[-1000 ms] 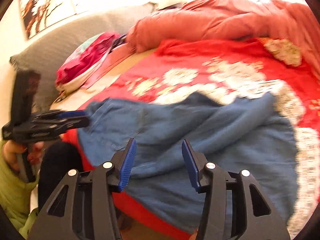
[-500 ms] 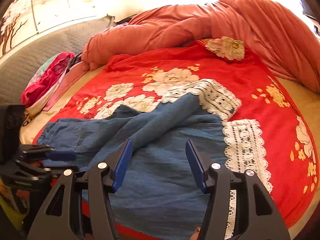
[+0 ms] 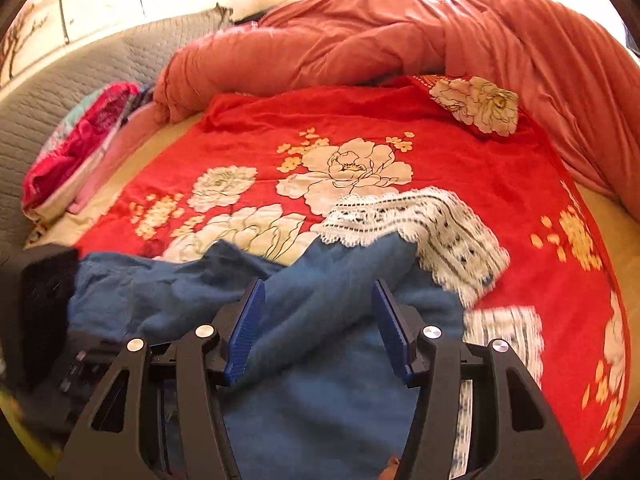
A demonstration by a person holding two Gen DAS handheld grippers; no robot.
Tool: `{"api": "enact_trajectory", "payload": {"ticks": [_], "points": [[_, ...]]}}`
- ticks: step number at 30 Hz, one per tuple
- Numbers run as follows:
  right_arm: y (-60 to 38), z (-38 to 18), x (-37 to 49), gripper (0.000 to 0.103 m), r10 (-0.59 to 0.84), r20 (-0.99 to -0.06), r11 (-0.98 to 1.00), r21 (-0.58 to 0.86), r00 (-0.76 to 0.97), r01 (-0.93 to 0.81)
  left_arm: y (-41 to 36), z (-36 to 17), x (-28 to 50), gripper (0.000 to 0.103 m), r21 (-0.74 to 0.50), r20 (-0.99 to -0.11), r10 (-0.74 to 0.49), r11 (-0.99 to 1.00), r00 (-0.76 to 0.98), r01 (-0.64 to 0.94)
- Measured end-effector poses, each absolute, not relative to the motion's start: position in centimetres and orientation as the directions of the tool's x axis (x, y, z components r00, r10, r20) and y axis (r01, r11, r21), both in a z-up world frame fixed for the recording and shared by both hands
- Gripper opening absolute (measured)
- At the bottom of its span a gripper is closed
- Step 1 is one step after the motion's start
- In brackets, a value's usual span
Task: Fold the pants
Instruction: 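Grasp the lace hem with the right gripper while the left gripper grasps the denim leg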
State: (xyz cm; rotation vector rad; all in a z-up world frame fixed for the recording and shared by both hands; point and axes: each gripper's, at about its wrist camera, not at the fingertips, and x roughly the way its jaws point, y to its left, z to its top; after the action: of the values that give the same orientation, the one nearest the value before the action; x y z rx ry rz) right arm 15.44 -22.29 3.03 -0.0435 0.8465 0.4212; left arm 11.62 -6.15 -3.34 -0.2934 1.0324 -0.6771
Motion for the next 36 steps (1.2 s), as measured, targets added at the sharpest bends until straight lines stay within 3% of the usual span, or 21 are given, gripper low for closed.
{"api": "enact_trajectory", "payload": {"ticks": [14,16,17,18,21,25,31,36], "points": [[-15.6,-3.0,28.0,0.053,0.069,-0.886,0.958,-0.069,0.458,-0.278,-7.2,-3.3,11.0,0.011,-0.489,-0.679,-0.638,0.762,0.363,0.424],[-15.7,-3.4,28.3,0.041,0.059,-0.881,0.956,-0.085,0.470,-0.279,-7.2,-3.2,11.2,0.011,-0.489,-0.678,-0.636,0.764,0.367,0.421],[-15.9,-3.4,28.4,0.026,0.045,-0.876,0.955,-0.103,0.480,-0.278,-7.2,-3.2,11.0,0.011,-0.491,-0.677,-0.637,0.764,0.369,0.418],[-16.2,-3.4,28.4,0.018,0.040,-0.870,0.953,-0.114,0.491,-0.280,-7.1,-3.2,11.0,0.011,-0.489,-0.678,-0.634,0.767,0.372,0.415],[-18.0,-2.6,28.0,0.009,0.118,-0.853,0.961,-0.031,0.509,-0.274,-6.8,-3.1,10.9,0.011,-0.484,-0.677,-0.627,0.774,0.386,0.408],[-22.1,0.0,25.8,0.008,0.250,-0.791,0.961,0.133,0.558,-0.241,-6.4,-3.1,10.9,0.017,-0.468,-0.682,-0.612,0.786,0.401,0.403],[-27.6,3.8,21.2,0.008,0.314,-0.699,0.948,0.262,0.643,-0.179,-6.1,-2.6,10.5,0.038,-0.428,-0.673,-0.592,0.800,0.443,0.421],[-31.1,6.1,17.2,0.008,0.331,-0.640,0.932,0.335,0.694,-0.136,-6.7,-2.0,10.2,0.040,-0.366,-0.672,-0.565,0.816,0.479,0.448]]}}
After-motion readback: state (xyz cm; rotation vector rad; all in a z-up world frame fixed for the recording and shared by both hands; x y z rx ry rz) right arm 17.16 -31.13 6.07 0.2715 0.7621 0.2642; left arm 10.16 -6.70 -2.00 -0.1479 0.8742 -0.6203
